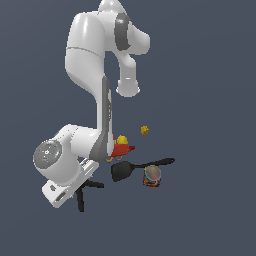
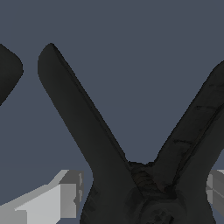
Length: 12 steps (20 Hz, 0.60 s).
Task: Pick up a designated object from a clutter of objects.
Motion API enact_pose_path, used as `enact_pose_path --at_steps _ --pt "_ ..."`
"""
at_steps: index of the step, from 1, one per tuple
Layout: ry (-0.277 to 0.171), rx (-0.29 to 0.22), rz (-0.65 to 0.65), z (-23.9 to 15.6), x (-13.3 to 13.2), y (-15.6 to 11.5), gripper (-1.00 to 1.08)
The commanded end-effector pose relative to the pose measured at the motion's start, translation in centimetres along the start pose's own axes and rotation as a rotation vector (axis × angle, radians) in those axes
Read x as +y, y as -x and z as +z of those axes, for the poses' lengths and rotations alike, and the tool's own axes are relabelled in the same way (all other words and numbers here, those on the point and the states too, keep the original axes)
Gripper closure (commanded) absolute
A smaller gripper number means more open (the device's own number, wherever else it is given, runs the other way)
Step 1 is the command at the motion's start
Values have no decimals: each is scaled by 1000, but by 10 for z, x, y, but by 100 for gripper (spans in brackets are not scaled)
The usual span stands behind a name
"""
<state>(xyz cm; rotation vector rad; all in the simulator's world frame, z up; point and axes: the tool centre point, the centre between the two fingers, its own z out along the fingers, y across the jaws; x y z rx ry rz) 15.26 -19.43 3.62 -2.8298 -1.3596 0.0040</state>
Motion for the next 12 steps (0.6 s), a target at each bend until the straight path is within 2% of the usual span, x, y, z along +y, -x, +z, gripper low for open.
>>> enact_pose_path --at_steps 1,12 --pt "3 1 0 -12 -6 -4 108" --pt "3 1 0 -91 -57 -30 108"
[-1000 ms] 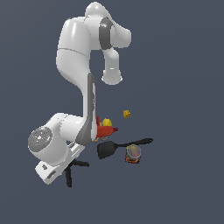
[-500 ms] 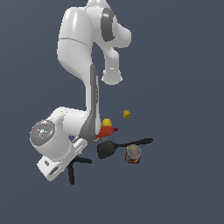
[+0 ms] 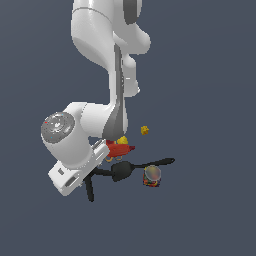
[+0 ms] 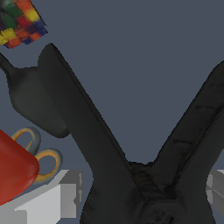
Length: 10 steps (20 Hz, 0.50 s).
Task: Pick up a designated object from a clutter of objects.
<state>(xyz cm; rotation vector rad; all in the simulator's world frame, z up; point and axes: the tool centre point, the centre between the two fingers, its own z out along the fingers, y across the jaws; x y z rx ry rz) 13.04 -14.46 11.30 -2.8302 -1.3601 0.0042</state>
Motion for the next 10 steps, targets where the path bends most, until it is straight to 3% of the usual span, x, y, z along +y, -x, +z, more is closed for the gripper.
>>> enact_pose_path --at_steps 1,10 --pt "3 1 0 -24 -14 -8 108" --pt "3 0 -1 -113 -69 -37 108"
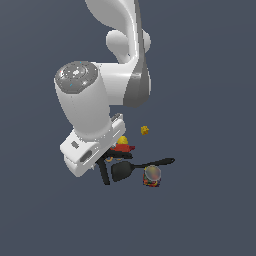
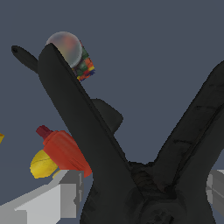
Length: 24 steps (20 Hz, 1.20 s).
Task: Pick up a designated object from a clutter of objects.
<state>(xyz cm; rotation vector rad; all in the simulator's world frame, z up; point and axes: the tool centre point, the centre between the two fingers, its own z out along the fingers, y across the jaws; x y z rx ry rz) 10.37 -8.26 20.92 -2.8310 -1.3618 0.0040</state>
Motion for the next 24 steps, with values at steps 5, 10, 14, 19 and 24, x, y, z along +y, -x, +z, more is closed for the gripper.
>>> enact_pose_path --at_steps 5,10,14,19,24 --pt "2 1 0 -67 -40 -22 108" --pt "2 1 0 -114 -68 -38 108" --pt "2 1 0 -145 -86 -48 108" --pt "2 1 0 -170 -99 -58 108" --pt "1 2 0 -180 -104 -62 108"
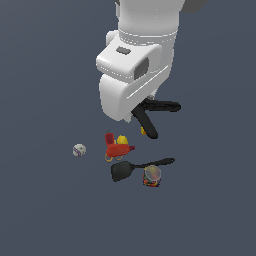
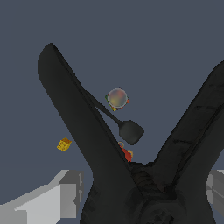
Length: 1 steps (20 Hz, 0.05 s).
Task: Pick up a designated object from a clutter of objects.
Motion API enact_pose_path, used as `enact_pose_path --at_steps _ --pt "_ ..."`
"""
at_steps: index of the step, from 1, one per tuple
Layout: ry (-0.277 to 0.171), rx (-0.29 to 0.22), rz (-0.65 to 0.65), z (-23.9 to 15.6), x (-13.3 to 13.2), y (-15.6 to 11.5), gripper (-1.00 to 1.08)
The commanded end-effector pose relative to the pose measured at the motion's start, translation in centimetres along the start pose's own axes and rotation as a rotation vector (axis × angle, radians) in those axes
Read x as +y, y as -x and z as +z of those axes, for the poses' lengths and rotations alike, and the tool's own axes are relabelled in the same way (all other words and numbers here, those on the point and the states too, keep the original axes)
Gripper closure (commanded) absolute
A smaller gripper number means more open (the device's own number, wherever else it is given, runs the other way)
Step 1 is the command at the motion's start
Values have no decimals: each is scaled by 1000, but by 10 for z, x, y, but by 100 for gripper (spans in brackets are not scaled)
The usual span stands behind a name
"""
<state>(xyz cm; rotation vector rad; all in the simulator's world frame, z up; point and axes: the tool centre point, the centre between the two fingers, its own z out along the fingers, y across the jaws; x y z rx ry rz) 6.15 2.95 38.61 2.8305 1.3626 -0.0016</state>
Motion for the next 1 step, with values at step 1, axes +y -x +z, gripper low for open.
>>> enact_pose_path --at_steps 1 --pt "1 0 1 -3 -1 -1 108"
